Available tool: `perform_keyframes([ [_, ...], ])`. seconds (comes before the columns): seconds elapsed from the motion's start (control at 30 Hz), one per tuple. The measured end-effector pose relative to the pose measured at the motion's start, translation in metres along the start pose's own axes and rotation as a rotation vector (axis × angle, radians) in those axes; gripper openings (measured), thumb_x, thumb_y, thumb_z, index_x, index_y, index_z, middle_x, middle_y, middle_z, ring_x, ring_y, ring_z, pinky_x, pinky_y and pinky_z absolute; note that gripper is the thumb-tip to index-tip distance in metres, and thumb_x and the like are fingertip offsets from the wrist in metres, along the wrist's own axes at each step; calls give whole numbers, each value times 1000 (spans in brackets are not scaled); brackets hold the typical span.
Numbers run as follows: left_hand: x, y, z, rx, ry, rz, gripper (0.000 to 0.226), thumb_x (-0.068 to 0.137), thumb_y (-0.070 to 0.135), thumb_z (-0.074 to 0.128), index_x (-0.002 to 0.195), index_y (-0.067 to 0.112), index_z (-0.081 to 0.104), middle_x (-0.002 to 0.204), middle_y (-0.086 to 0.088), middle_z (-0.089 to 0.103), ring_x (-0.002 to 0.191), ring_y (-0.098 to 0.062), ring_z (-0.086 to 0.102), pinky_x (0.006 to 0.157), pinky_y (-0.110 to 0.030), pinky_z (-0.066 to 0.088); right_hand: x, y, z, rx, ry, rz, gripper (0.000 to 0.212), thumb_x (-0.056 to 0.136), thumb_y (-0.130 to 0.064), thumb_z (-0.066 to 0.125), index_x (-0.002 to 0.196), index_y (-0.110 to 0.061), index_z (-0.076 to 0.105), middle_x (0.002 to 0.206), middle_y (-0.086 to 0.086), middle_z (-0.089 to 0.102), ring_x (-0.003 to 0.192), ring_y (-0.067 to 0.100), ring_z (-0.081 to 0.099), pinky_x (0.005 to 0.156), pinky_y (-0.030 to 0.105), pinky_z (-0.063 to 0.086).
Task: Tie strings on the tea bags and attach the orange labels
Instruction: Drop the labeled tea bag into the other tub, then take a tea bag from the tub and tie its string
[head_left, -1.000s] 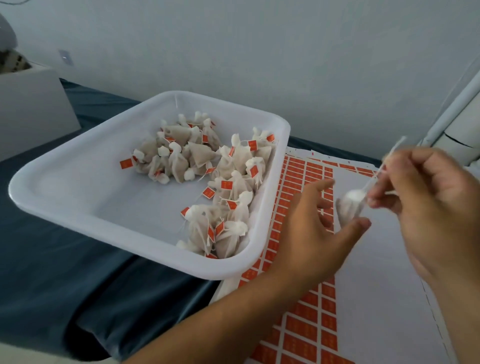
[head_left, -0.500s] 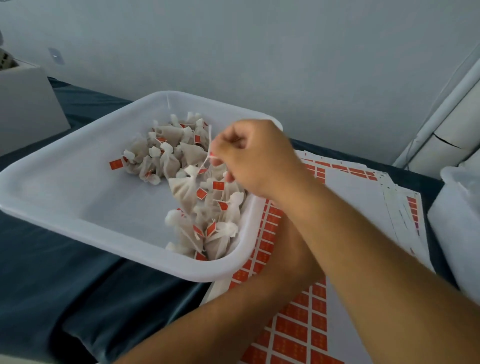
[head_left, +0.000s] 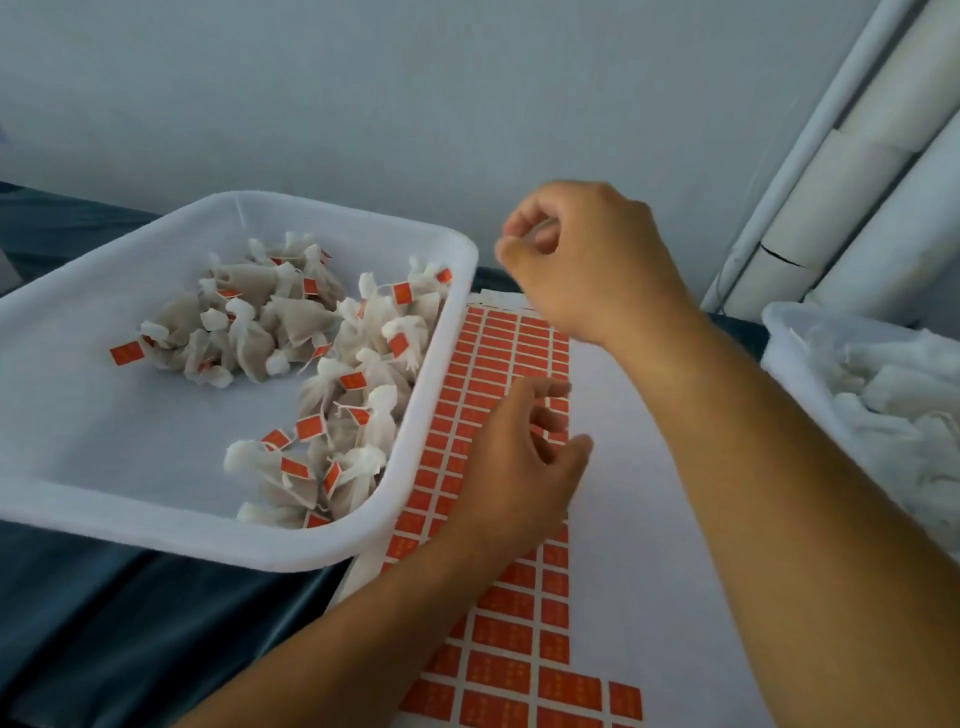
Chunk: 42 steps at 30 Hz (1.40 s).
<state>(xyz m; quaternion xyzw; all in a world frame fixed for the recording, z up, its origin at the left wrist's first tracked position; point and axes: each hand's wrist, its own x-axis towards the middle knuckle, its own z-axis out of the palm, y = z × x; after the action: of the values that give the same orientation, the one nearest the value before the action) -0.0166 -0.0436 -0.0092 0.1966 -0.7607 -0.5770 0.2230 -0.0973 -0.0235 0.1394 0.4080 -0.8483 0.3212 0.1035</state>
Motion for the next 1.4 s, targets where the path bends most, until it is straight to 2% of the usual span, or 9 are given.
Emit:
perform_keyframes([
  [0.17,3,-4,2,58,46,61,41,90,35,75,119,48,50,98,23,60,87,17,58,53,-4,47,-1,81,-78,-142,74,311,14,93,-26,64,102,-24,74,108,-4,73,104,20,65,86,27,48],
  [0.3,4,1,4,109,69,61,42,89,33,76,119,47,50,97,21,61,76,-5,67,50,-5,47,-23,141,-126,-214,47,533,17,92,-20,66,104,-22,77,112,-2,72,106,23,66,82,24,44],
  [0.5,6,-4,5,131,50,101,41,88,31,77,119,43,52,97,18,63,78,-11,67,49,-10,49,-69,203,-128,-393,-130,760,39,93,-19,64,132,-14,64,135,8,63,119,31,61,98,32,50],
  [0.7,7,-8,7,127,30,96,39,88,32,77,116,44,52,96,21,62,77,-12,67,44,-7,46,-82,216,-124,-380,-161,770,31,90,-28,67,118,-16,72,118,6,70,107,28,63,91,31,52],
  [0.77,7,-9,6,121,28,95,38,89,33,76,116,45,52,97,21,62,78,-11,67,44,-7,46,-81,211,-129,-402,-176,769,30,90,-28,68,117,-17,73,116,6,70,107,29,63,95,35,54],
  [0.93,7,-11,4,120,38,93,36,90,36,74,117,45,53,98,23,62,80,-9,67,45,-6,46,-77,192,-137,-508,-248,699,33,98,-6,48,125,-11,67,125,14,67,111,32,64,99,42,54],
  [1.1,6,-10,4,117,44,82,35,91,34,74,117,45,53,98,23,62,79,-10,67,45,-7,46,-76,184,-135,-578,-359,668,30,92,-19,68,123,-15,68,121,8,67,109,28,63,98,40,55],
  [1.27,6,-8,3,104,51,82,35,91,34,74,117,46,53,98,22,63,79,-10,68,46,-6,46,-79,194,-124,-643,-234,635,28,99,-35,61,122,-21,68,121,6,66,107,29,62,93,39,55],
  [1.4,4,-5,2,78,44,91,36,91,32,74,117,45,53,97,22,62,79,-10,67,46,-6,46,-73,194,-133,-674,-91,634,26,99,-21,56,121,-18,69,128,12,61,109,34,59,84,35,49],
])
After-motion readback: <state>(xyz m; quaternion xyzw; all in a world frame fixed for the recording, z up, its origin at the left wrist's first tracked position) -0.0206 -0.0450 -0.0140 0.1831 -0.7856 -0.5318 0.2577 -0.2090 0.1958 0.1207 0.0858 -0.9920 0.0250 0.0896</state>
